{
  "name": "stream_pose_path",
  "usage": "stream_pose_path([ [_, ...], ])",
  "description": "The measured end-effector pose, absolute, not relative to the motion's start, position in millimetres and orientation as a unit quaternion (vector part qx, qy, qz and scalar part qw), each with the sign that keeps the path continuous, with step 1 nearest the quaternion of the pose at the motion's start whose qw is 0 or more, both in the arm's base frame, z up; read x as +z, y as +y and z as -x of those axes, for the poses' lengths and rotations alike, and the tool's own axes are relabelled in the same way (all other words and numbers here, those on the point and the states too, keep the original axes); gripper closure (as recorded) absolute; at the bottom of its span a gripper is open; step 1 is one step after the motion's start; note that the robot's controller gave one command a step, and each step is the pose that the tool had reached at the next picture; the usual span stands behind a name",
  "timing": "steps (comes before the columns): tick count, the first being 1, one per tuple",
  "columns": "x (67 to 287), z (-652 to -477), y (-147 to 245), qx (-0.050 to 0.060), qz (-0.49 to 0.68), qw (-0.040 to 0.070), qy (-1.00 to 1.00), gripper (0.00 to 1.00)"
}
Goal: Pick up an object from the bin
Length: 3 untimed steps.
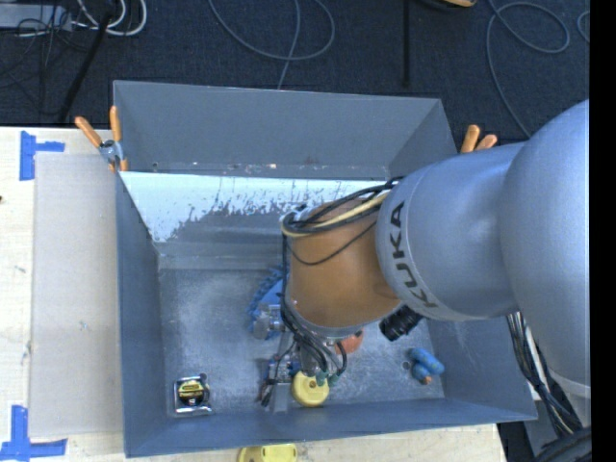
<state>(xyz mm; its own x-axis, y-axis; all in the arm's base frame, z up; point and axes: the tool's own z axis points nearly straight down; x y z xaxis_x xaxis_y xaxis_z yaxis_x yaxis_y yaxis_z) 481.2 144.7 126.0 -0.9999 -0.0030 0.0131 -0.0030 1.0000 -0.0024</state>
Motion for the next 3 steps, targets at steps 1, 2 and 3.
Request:
stream_pose_path([
  [1, 130.3, -483.3, 144.2, 0.000, 0.001, 0.003, -1.000, 0.00],
  [2, 115.7, -481.2, 135.9, 0.000, -0.042, -0.001, -0.999, 0.00],
  [3, 69.2, -472.2, 102.5, 0.000, -0.075, 0.001, -0.997, 1.00],
])
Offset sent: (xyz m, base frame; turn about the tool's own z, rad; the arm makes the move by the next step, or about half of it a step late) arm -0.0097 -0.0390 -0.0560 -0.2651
